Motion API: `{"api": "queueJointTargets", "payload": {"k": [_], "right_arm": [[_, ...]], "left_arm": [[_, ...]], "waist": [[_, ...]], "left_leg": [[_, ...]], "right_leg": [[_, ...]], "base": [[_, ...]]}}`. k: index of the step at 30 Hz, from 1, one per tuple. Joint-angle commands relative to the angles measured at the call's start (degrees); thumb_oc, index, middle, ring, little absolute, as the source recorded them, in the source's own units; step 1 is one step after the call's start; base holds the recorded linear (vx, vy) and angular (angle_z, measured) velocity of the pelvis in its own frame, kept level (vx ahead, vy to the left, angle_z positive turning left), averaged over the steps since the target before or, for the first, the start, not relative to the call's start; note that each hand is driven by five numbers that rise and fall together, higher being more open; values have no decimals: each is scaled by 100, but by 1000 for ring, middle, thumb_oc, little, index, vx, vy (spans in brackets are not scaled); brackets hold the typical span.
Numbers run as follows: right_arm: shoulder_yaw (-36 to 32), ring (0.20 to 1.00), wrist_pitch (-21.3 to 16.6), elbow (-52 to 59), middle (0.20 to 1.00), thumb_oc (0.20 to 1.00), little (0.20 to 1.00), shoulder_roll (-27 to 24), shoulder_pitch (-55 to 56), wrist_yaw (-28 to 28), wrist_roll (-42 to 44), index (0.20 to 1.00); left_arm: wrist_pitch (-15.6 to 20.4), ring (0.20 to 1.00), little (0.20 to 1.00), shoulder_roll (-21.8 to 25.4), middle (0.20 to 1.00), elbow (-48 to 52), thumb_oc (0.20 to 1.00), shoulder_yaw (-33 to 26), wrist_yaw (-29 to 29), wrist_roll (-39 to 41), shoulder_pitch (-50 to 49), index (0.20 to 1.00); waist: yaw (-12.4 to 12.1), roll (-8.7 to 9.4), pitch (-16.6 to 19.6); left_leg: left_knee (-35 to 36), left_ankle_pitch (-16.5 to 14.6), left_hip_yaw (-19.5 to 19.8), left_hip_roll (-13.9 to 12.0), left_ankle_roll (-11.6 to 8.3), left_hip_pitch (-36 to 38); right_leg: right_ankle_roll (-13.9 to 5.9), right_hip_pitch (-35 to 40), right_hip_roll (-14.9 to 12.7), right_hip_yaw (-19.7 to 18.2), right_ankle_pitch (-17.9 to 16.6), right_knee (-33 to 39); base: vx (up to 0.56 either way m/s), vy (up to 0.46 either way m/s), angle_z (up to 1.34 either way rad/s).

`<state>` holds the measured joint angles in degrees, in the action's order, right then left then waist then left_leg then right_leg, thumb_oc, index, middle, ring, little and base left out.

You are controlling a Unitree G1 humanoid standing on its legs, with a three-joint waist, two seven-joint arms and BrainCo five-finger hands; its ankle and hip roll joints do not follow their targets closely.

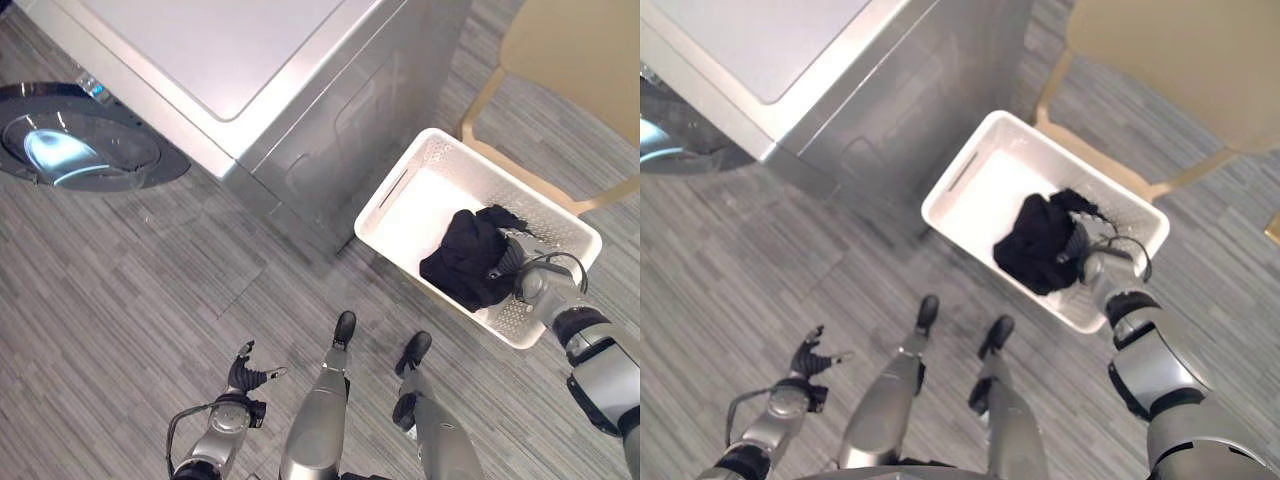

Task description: Grab the laundry basket,head to the washer,open it,put in the laundry and shut it.

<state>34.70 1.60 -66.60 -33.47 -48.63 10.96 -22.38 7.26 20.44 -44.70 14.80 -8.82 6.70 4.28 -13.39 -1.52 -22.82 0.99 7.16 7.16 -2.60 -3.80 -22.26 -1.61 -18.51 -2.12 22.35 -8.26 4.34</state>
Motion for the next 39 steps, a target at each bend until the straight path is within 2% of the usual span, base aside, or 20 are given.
{"api": "queueJointTargets", "payload": {"k": [1, 4, 9, 12, 13, 14, 18, 21, 22, 23, 24, 26, 29, 30, 31, 33, 36, 37, 38, 39], "right_arm": [[300, 200, 35, 7, 200, 200, 200, -35, -207, -25, 183, 200], [-163, 200, -84, 643, 200, 200, 200, 141, 118, -51, 1093, 200], [-647, 200, -264, 1818, 200, 200, 200, 121, 528, 42, 1764, 200], [-1180, 200, -513, 3276, 200, 200, 200, 76, 1239, 3, 2243, 200], [-1399, 200, -630, 4074, 200, 200, 200, 86, 1684, -160, 2414, 200], [-1405, 200, -626, 4082, 200, 200, 200, 85, 1691, -161, 2413, 200], [-2021, 200, -905, 5821, 200, 200, 200, 132, 2808, -670, 2826, 200], [-2216, 200, -917, 6228, 200, 200, 200, 275, 3162, -843, 2930, 200], [-2315, 200, -981, 6423, 200, 200, 200, 368, 3313, -890, 3075, 200], [-2495, 200, -993, 6686, 200, 200, 200, 542, 3655, -1023, 3270, 200], [-2501, 200, -988, 6696, 200, 200, 200, 543, 3668, -1025, 3270, 200], [-2636, 200, -1077, 6882, 200, 200, 200, 596, 3882, -1048, 3266, 200], [-2744, 200, -1093, 7068, 200, 200, 200, 682, 4155, -1065, 3114, 200], [-2746, 200, -1091, 7072, 200, 200, 200, 685, 4162, -1065, 3113, 200], [-2695, 200, -1051, 7078, 200, 200, 200, 734, 4151, -1090, 3072, 200], [-2621, 200, -1094, 7020, 200, 200, 200, 805, 4031, -1052, 3193, 200], [-2483, 200, -1110, 6968, 200, 200, 200, 755, 3831, -987, 3258, 200], [-2484, 200, -1103, 6986, 200, 200, 200, 715, 3808, -967, 3224, 200], [-2487, 200, -1077, 7016, 200, 200, 200, 646, 3773, -930, 3174, 200], [-2470, 200, -1062, 7031, 200, 200, 200, 647, 3770, -936, 3184, 200]], "left_arm": [[135, 1000, 1000, 315, 1000, 170, 1000, 193, -77, 301, 67, 1000], [106, 1000, 1000, 240, 1000, 166, 1000, 197, -46, 325, 37, 1000], [42, 1000, 1000, 166, 1000, 251, 1000, 80, -20, 312, -79, 1000], [-32, 1000, 1000, 82, 1000, 345, 1000, -104, 38, 217, -251, 1000], [-89, 1000, 1000, 51, 1000, 389, 1000, -186, 90, 164, -355, 1000], [-90, 1000, 1000, 53, 1000, 391, 1000, -183, 90, 164, -355, 1000], [-208, 1000, 1000, 10, 1000, 568, 1000, -445, 221, -14, -702, 1000], [-251, 1000, 1000, -31, 1000, 610, 1000, -524, 257, -56, -825, 1000], [-241, 1000, 1000, -62, 1000, 631, 1000, -516, 251, -52, -851, 1000], [-276, 1000, 1000, -70, 1000, 679, 1000, -508, 262, -95, -866, 1000], [-278, 1000, 1000, -68, 1000, 682, 1000, -503, 263, -95, -871, 1000], [-281, 1000, 1000, -38, 1000, 763, 1000, -511, 264, -148, -868, 1000], [-264, 1000, 1000, -2, 1000, 920, 1000, -508, 227, -192, -860, 1000], [-266, 1000, 1000, 1, 1000, 924, 1000, -506, 227, -192, -866, 1000], [-243, 1000, 1000, 60, 1000, 1206, 1000, -468, 208, -166, -871, 1000], [-215, 1000, 1000, 123, 1000, 1456, 1000, -462, 250, -169, -916, 1000], [-166, 1000, 1000, 163, 1000, 1954, 1000, -393, 284, -76, -848, 1000], [-152, 1000, 1000, 148, 1000, 2059, 1000, -370, 293, -34, -794, 1000], [-104, 1000, 1000, 98, 1000, 2359, 1000, -213, 356, -30, -692, 1000], [-74, 1000, 1000, 126, 1000, 2501, 1000, -155, 397, -77, -671, 1000]], "waist": [[-66, 188, 113], [-39, 250, 149], [54, 380, 235], [209, 502, 401], [290, 540, 515], [296, 542, 527], [534, 542, 911], [619, 496, 1040], [665, 468, 1067], [788, 413, 1133], [782, 415, 1133], [918, 391, 1150], [983, 405, 1324], [983, 412, 1324], [927, 427, 1370], [815, 448, 1411], [678, 267, 1236], [707, 205, 1179], [869, 229, 1154], [901, 262, 1173]], "left_leg": [[-77, -188, -262, 466, 179, -61], [-47, -225, -260, 490, 189, 20], [-49, -348, -307, 484, 200, 227], [-69, -521, -432, 463, 228, 570], [-56, -611, -493, 451, 249, 813], [-54, -596, -486, 457, 253, 794], [-51, -836, -649, 478, 317, 1421], [-56, -890, -734, 472, 334, 1641], [-74, -950, -773, 471, 355, 1778], [-148, -954, -743, 465, 394, 1821], [-152, -958, -746, 467, 395, 1824], [-293, -938, -628, 461, 419, 1839], [-313, -800, -471, 442, 399, 1734], [-311, -800, -471, 448, 399, 1739], [-244, -573, -342, 410, 287, 1611], [-201, -311, -263, 378, 117, 1321], [-99, 262, -231, 236, -215, 704], [-59, 248, -332, 215, -206, 650], [-238, 6, -892, 87, -48, 703], [-378, -101, -978, 75, -13, 770]], "right_leg": [[-383, -119, -305, -342, 925, -743], [-385, -29, -278, -338, 929, -676], [-405, 197, -273, -397, 940, -606], [-444, 529, -297, -471, 980, -581], [-462, 727, -313, -499, 1019, -588], [-464, 714, -318, -491, 1005, -579], [-526, 1222, -385, -549, 1127, -652], [-587, 1316, -405, -614, 1108, -766], [-601, 1402, -416, -703, 1161, -867], [-603, 1394, -397, -982, 1261, -1152], [-604, 1389, -400, -986, 1272, -1168], [-644, 1418, -290, -1389, 1420, -1708], [-632, 1573, -115, -1805, 1415, -2237], [-633, 1572, -122, -1806, 1426, -2249], [-519, 1770, 39, -2006, 1701, -2063], [-349, 1984, 98, -1865, 2036, -1514], [-224, 1821, 279, -1744, 2091, -1221], [-205, 1726, 288, -1642, 2082, -1250], [-234, 1644, 103, -1266, 1953, -1197], [-246, 1653, 29, -1149, 1915, -1141]], "base": [[31, -15, 25], [58, -5, 19], [45, 22, 6], [80, 62, -8], [83, 54, -22], [104, 59, -34], [103, 84, -22], [52, 105, -29], [-48, 58, -31], [-48, 57, -20], [-62, 21, -4], [-106, -40, 4], [-153, -94, 49], [-262, -170, 102], [-267, -154, 52], [-339, -191, 40], [-422, -139, 45], [-501, -14, 62], [-404, 14, 63], [-287, 16, 134]]}}
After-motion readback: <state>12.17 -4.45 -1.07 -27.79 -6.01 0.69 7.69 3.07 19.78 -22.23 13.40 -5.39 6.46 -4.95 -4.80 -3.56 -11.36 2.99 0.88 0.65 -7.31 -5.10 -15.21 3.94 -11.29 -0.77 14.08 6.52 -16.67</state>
